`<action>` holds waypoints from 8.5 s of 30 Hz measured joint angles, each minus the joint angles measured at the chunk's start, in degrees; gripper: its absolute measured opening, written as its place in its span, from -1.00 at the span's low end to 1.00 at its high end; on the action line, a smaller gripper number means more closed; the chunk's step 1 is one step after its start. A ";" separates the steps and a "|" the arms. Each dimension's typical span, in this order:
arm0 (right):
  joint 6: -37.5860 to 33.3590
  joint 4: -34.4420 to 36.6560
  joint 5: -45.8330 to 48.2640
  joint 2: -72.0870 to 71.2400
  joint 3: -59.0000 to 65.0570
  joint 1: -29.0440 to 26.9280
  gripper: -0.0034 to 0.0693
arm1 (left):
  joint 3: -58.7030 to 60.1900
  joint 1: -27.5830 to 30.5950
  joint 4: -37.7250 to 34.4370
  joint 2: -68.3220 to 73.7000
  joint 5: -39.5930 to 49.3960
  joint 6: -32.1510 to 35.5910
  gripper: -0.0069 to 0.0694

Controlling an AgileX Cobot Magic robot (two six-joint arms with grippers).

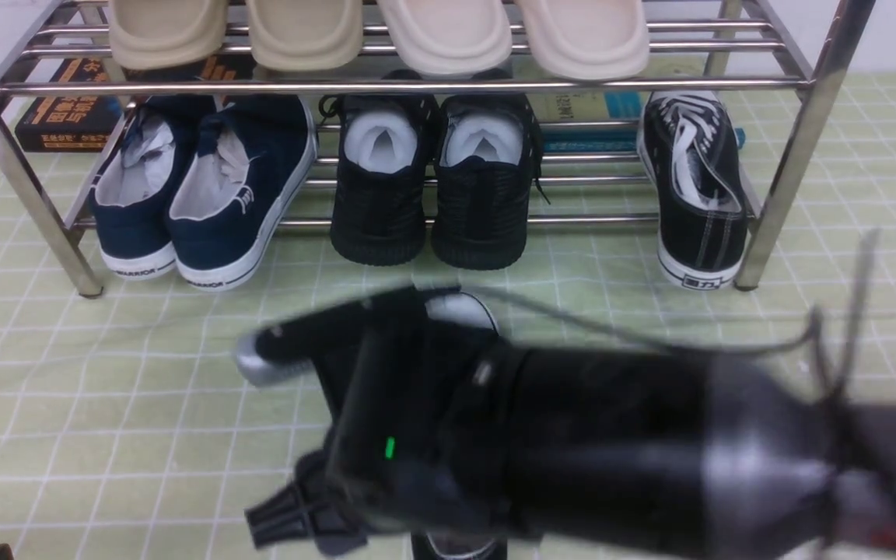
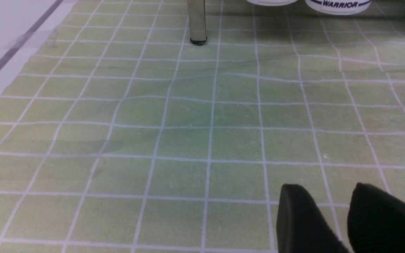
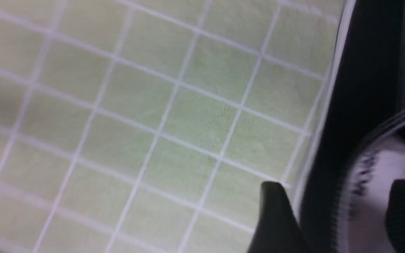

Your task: Take the shoes off the shelf with your hand from the green coffee tablecloth.

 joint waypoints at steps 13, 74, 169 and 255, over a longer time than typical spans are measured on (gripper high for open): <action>-24.28 2.72 14.30 -11.87 -10.16 -16.82 -0.94 | 0.00 0.00 0.00 0.00 0.00 0.00 -0.19; -35.92 5.44 14.52 -3.59 -7.08 -38.08 -0.89 | 0.00 0.00 0.00 0.00 0.00 0.00 -0.19; -44.79 18.87 14.67 -53.64 12.66 -15.52 -0.95 | 0.00 0.00 0.00 0.00 0.00 0.00 -0.19; -47.74 18.90 -34.56 -106.13 90.06 -66.91 -0.83 | 0.00 0.00 0.00 0.00 0.00 0.00 -0.19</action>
